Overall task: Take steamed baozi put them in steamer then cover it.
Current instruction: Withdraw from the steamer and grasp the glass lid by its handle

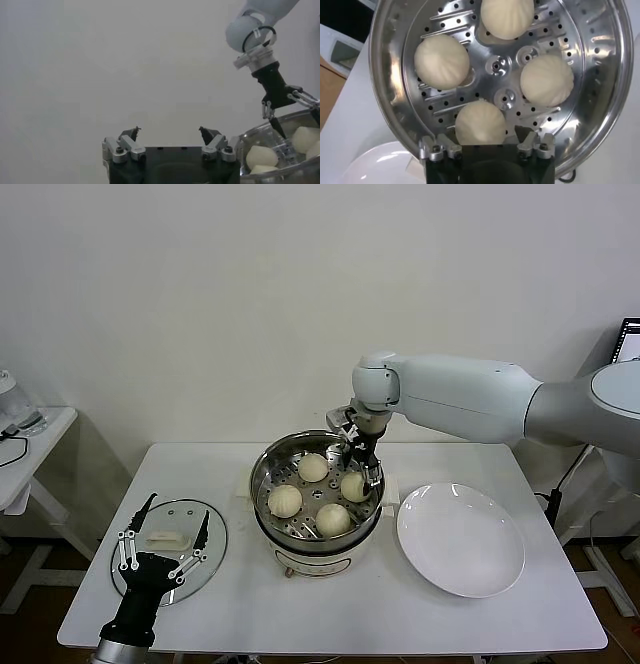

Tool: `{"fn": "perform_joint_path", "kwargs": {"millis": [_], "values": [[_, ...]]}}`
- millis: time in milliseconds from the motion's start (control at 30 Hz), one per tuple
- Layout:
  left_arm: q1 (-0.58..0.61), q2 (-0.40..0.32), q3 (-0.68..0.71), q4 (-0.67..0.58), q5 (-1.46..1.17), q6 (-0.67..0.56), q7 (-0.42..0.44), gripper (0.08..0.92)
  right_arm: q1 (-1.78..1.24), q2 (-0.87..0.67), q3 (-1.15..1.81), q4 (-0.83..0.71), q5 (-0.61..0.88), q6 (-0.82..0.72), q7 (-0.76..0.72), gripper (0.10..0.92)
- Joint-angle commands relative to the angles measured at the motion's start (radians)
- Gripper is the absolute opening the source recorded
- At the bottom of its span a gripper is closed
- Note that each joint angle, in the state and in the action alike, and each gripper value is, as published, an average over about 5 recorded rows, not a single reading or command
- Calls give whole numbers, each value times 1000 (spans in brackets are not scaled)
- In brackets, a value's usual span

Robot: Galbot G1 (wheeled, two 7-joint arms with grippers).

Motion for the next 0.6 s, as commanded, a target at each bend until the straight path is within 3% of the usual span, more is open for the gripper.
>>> {"fn": "perform_joint_path", "kwargs": {"millis": [33,133,200,300,467,600], "values": [[1,3,-1,1,4,1,-1,823,22,-76,103,72,0,19,-15,822],[-3,6,0,4,15,1,-3,823,24,-145,200,121,50,56,31,823],[-9,8,2,10,29,1,-7,823,11,-199,263,162,125,99,159,823],[-22,10,6,18,59,4,-20,823,-36,-280,324,233,190,189,469,823],[-46,20,10,27,115,23,-55,823,-186,-385,378,318,177,332,1087,823],[-68,26,16,39,170,47,-90,823,-401,-422,555,307,98,423,1386,823]]}}
